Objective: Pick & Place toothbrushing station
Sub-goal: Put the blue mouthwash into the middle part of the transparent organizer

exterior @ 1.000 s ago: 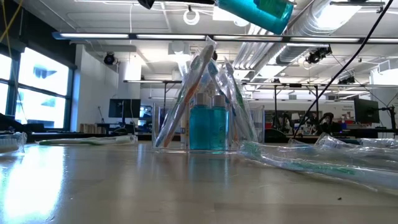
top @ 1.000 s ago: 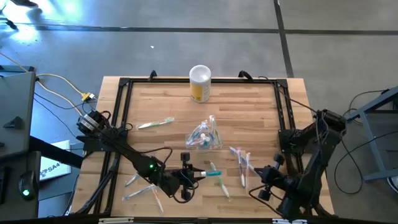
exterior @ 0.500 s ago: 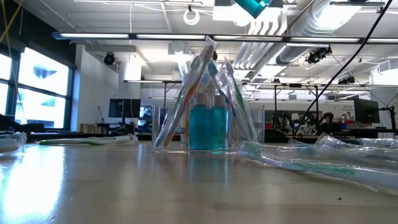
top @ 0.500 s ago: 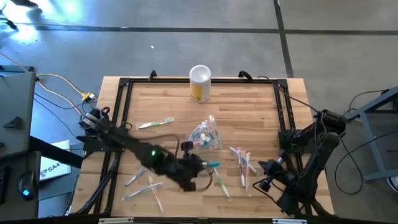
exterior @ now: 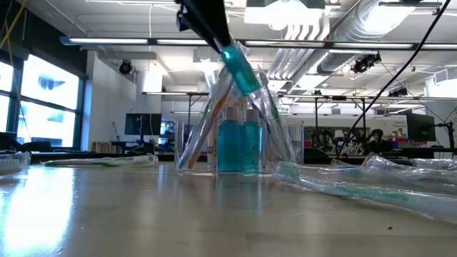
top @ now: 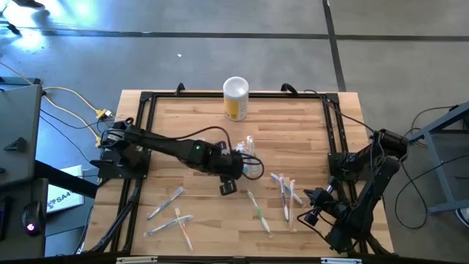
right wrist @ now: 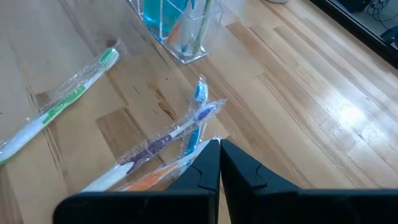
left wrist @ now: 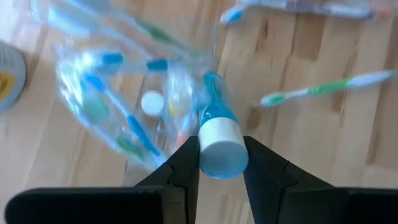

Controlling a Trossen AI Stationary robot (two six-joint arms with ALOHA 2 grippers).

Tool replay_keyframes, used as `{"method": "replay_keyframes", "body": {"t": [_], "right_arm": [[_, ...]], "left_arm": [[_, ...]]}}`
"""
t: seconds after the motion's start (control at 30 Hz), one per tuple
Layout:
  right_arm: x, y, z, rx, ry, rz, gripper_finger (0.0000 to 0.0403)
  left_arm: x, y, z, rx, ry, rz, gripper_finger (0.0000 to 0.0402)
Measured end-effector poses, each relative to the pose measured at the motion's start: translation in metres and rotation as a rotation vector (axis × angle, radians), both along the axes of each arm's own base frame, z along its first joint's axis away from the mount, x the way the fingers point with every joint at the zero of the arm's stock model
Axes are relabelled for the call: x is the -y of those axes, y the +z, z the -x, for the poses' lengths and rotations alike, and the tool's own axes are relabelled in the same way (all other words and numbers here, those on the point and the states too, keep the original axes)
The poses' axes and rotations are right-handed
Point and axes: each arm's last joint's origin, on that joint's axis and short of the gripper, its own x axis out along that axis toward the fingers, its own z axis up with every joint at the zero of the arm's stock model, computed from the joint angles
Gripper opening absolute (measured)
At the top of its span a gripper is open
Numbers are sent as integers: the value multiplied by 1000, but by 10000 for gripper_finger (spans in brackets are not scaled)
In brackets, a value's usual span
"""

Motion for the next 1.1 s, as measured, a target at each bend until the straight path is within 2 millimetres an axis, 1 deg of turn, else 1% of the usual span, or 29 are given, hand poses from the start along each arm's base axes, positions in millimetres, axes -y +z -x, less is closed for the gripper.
{"method": "replay_keyframes", "body": {"t": [0.07, 0.3, 0.4, 0.6, 0.73, 0.87, 1.1], "right_arm": [[0, 0, 0, 2, 1, 1, 4], [0, 0, 0, 4, 2, 0, 4], [0, 0, 0, 5, 2, -2, 4], [-1, 0, 0, 5, 2, -5, 4], [-1, 0, 0, 0, 9, 1, 4], [-1, 0, 0, 0, 9, 0, 4], [-1, 0, 0, 1, 9, -1, 4]], "left_arm": [[-4, -3, -4, -6, -10, 13, 87], [-10, -26, -20, -66, -37, 40, 87], [-11, -30, -19, -98, -34, 29, 87], [-11, -26, -21, -52, -21, 6, 87], [-11, -15, -22, -18, -32, -2, 87], [-11, -8, -23, 3, -33, -9, 87], [-17, -9, -24, -5, -14, -52, 87]]}}
